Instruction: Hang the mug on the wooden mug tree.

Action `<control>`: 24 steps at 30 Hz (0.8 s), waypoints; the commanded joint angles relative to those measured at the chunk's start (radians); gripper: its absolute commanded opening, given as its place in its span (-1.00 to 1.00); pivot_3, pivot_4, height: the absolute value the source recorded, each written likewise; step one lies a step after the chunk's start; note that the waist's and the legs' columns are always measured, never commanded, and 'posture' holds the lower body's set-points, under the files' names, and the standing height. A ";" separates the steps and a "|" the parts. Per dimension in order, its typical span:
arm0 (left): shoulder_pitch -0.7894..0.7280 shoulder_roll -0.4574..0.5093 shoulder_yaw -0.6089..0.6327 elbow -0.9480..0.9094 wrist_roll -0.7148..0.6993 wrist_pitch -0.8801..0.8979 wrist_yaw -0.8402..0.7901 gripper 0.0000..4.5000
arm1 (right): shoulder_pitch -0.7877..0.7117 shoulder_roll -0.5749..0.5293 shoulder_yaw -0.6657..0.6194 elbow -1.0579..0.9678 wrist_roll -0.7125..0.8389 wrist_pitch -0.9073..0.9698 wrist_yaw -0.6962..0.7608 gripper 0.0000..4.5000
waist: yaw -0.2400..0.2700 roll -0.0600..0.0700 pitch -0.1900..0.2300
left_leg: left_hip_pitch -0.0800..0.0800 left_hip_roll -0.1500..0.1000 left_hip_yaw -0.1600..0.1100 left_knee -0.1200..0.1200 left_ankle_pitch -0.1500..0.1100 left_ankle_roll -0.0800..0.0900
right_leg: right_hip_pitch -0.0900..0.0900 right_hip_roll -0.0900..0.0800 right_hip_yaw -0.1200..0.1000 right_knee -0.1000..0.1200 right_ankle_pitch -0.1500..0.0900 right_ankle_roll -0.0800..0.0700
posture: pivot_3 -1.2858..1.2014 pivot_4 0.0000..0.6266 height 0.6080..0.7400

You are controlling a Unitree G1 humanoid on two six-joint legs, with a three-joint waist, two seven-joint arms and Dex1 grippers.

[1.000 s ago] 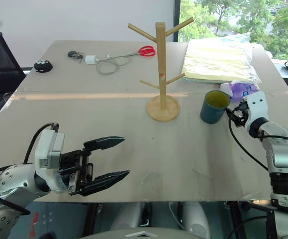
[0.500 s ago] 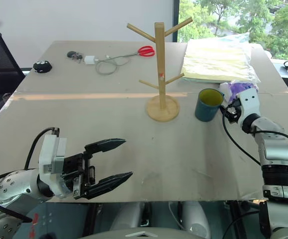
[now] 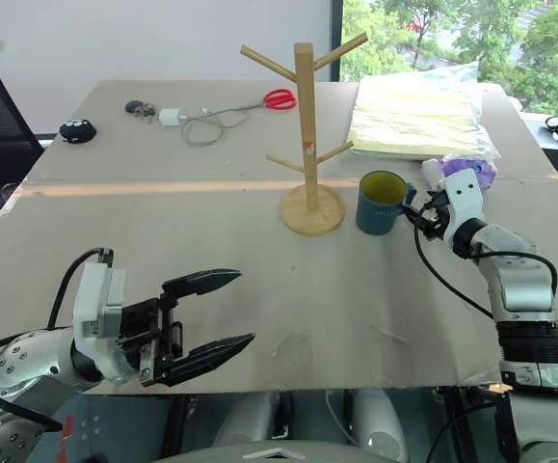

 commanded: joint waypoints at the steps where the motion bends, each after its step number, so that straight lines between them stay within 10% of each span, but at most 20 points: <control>1: -0.011 -0.004 -0.009 -0.014 0.003 -0.016 0.010 1.00 | -0.046 0.025 0.013 0.032 -0.027 -0.039 -0.036 0.39 | -0.003 0.000 0.000 | 0.000 0.000 0.000 0.000 0.000 0.000 | 0.000 0.000 0.000 0.000 0.000 0.000 | 0.03 -0.52 1.00; 4: -0.010 -0.004 -0.006 -0.010 0.005 -0.020 0.010 1.00 | -0.066 0.049 0.019 0.075 -0.041 -0.063 -0.054 0.39 | -0.002 0.000 0.000 | 0.000 0.000 0.000 0.000 0.000 0.000 | 0.000 0.000 0.000 0.000 0.000 0.000 | 0.03 -0.52 1.00; 13: 0.034 -0.007 0.026 -0.006 0.007 -0.043 -0.009 1.00 | -0.091 0.101 0.023 0.158 -0.040 -0.157 -0.033 -0.98 | -0.002 0.000 0.000 | 0.000 0.000 0.000 0.000 0.000 0.000 | 0.000 0.000 0.000 0.000 0.000 0.000 | 0.03 -0.52 1.00; 24: 0.033 -0.032 0.048 0.000 -0.008 -0.056 0.029 1.00 | -0.055 0.058 -0.023 -0.097 0.064 -0.092 0.028 -0.98 | -0.002 0.002 0.001 | 0.000 0.000 0.000 0.000 0.000 0.000 | 0.000 0.000 0.000 0.000 0.000 0.000 | 0.03 -0.52 1.00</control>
